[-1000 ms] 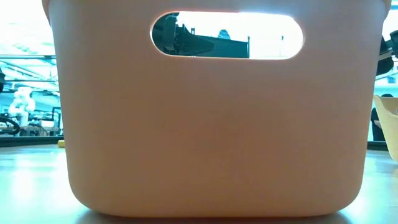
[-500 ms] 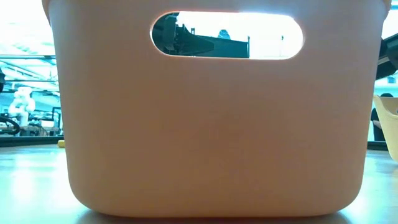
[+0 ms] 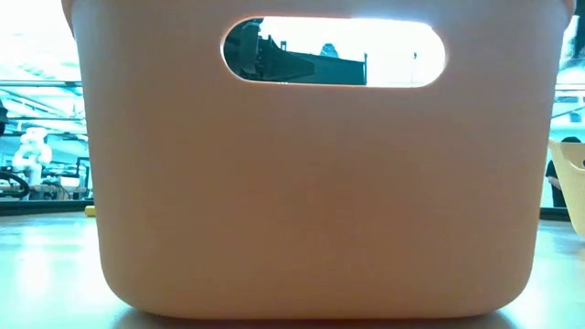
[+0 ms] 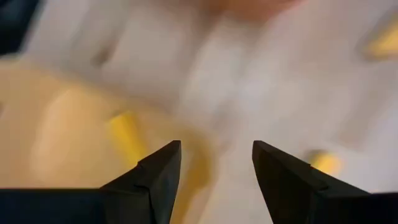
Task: Sort blocks
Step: Put the bottom left yellow block into the yellow bin
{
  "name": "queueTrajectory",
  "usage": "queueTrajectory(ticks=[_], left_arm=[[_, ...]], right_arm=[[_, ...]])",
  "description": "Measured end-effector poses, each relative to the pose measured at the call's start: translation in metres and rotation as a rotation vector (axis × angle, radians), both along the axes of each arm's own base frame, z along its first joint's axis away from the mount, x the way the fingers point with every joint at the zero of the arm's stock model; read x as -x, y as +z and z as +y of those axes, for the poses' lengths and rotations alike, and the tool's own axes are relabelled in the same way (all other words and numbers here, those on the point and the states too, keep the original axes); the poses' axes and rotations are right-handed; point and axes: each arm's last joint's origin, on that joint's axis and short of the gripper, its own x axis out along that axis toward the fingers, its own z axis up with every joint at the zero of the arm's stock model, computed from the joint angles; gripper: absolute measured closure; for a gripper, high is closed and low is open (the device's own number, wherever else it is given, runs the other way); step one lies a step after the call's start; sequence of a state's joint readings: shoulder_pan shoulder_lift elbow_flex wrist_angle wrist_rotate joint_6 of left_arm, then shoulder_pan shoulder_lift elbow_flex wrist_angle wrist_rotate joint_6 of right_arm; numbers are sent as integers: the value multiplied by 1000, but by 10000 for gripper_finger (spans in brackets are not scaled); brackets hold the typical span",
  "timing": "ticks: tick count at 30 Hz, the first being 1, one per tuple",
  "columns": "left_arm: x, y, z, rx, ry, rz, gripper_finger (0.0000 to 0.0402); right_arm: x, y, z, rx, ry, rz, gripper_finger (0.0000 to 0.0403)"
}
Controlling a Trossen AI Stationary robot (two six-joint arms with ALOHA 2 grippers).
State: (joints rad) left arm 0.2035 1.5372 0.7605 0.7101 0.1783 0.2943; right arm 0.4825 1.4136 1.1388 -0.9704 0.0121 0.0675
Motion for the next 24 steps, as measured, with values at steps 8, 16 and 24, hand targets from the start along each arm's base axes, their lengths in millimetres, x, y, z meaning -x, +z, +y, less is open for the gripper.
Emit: queueTrajectory(ticks=[8, 16, 24], left_arm=[[0, 0, 0, 1, 0, 0, 233], [19, -3, 2, 40, 211, 238, 233], [74, 22, 32, 85, 754, 564, 233]], right_arm=[[-27, 16, -55, 240, -293, -162, 209], [-70, 13, -124, 192, -349, -326, 209], [-92, -24, -172, 93, -424, -235, 209]])
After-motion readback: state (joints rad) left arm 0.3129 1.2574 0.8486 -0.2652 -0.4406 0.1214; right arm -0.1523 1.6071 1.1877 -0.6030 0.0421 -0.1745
